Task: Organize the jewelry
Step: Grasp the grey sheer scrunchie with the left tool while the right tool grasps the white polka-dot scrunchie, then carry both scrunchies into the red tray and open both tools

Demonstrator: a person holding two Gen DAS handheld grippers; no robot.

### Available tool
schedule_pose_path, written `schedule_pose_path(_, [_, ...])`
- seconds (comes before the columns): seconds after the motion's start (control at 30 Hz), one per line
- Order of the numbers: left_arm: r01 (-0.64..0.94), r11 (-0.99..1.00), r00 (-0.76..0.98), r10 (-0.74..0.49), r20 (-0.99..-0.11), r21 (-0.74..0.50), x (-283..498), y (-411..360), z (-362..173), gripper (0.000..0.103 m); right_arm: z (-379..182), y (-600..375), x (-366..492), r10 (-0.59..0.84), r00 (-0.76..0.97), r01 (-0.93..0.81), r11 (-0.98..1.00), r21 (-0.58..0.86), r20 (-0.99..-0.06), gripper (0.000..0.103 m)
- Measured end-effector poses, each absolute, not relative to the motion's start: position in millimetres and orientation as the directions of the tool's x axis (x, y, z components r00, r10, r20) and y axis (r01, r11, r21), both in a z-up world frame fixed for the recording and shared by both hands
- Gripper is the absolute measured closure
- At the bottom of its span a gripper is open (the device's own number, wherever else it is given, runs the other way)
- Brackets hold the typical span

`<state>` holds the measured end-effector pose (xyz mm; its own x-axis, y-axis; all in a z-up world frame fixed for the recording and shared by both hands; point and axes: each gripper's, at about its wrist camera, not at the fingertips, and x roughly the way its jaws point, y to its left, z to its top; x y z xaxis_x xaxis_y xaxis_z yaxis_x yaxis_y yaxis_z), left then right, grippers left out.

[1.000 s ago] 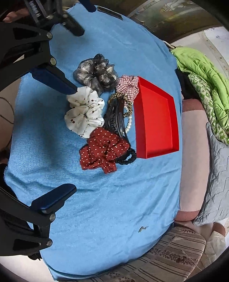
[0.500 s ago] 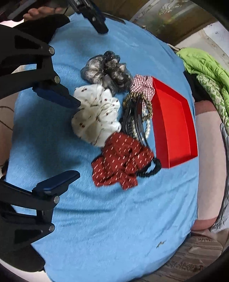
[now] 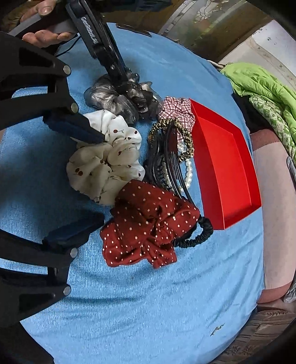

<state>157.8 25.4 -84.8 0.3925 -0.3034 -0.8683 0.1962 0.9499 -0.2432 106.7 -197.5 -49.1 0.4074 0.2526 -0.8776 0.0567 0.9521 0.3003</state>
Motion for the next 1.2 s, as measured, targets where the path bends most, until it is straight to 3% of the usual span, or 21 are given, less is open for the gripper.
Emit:
schedule_pose_path(0.13, [0.206, 0.953, 0.405, -0.291, -0.867, -0.224, 151.1, 20.3, -77.5, 0.091, -50.6, -195.3, 108.2, 0.262, 0.403, 0.049, 0.950, 0.307, -0.877, 0.067])
schedule_pose_path(0.23, [0.216, 0.952, 0.417, -0.292, -0.861, -0.218, 142.9, 20.5, -68.6, 0.093, -51.3, -198.4, 105.1, 0.298, 0.399, 0.055, 0.937, 0.346, -0.868, 0.082])
schedule_pose_path(0.3, [0.221, 0.951, 0.425, -0.294, -0.856, -0.217, 136.6, 23.3, -62.5, 0.094, -49.8, -200.4, 102.3, 0.311, 0.405, 0.056, 0.930, 0.363, -0.860, 0.086])
schedule_pose_path(0.8, [0.221, 0.946, 0.515, -0.318, -0.796, -0.235, 112.5, 49.6, -5.0, 0.094, -2.4, -192.2, 78.4, 0.440, 0.452, -0.071, 0.885, 0.461, -0.776, 0.090])
schedule_pose_path(1.2, [0.283, 0.947, 0.607, -0.299, -0.737, -0.152, 167.3, 29.0, 42.3, 0.094, 44.7, -214.5, 128.4, 0.421, 0.542, -0.072, 0.886, 0.458, -0.728, 0.090])
